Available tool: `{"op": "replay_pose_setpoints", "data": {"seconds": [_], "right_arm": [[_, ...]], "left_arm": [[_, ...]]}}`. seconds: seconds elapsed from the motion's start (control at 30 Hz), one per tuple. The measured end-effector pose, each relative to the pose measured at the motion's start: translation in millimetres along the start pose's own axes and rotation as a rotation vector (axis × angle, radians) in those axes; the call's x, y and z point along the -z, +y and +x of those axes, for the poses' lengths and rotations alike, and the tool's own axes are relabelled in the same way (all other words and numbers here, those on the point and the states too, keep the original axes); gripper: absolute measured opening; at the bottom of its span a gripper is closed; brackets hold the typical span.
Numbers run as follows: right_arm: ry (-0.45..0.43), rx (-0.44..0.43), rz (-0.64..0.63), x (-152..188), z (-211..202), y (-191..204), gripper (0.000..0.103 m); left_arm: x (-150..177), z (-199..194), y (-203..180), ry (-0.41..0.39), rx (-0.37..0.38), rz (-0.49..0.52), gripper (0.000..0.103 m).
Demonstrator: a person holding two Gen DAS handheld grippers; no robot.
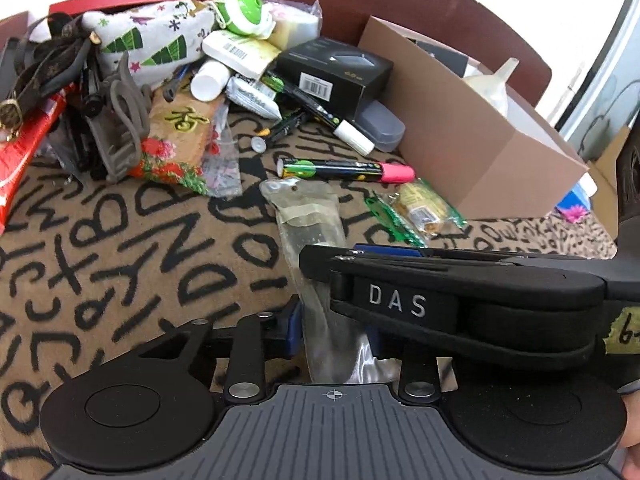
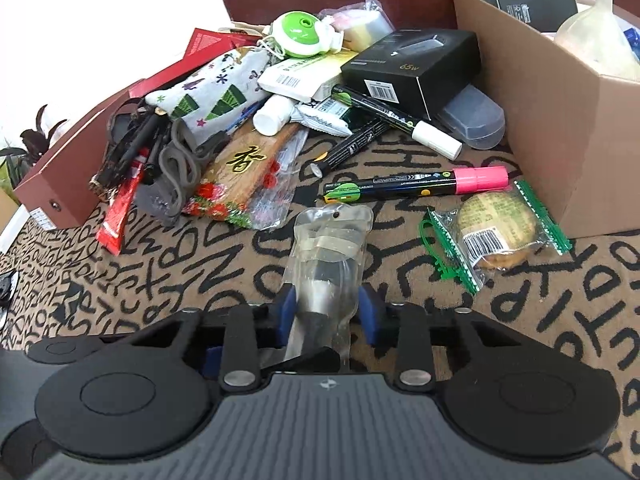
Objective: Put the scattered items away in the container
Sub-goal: 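Close the right tool on the bag while the left tool releases it, then carry the bag into the brown box with the right tool and open it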
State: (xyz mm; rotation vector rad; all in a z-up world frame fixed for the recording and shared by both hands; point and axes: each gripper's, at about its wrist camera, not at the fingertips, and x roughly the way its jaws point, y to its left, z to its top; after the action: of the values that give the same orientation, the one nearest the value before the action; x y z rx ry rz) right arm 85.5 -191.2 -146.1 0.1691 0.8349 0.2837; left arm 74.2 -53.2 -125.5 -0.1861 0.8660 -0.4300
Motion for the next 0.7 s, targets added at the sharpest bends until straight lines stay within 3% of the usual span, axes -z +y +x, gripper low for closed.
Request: {"op": "replay_pose_setpoints", "data": {"seconds": [0.3, 0.7], "right_arm": [[-0.039, -0.003, 0.015, 8, -29, -2, 0.034], [-0.295, 0.033, 0.004, -39, -108, -19, 0.034]], "left_arm": [[4, -20, -15, -0.031, 0.034, 0.028, 0.024], [-52, -58, -82, -0.218, 0.09, 0.217, 0.024]]}}
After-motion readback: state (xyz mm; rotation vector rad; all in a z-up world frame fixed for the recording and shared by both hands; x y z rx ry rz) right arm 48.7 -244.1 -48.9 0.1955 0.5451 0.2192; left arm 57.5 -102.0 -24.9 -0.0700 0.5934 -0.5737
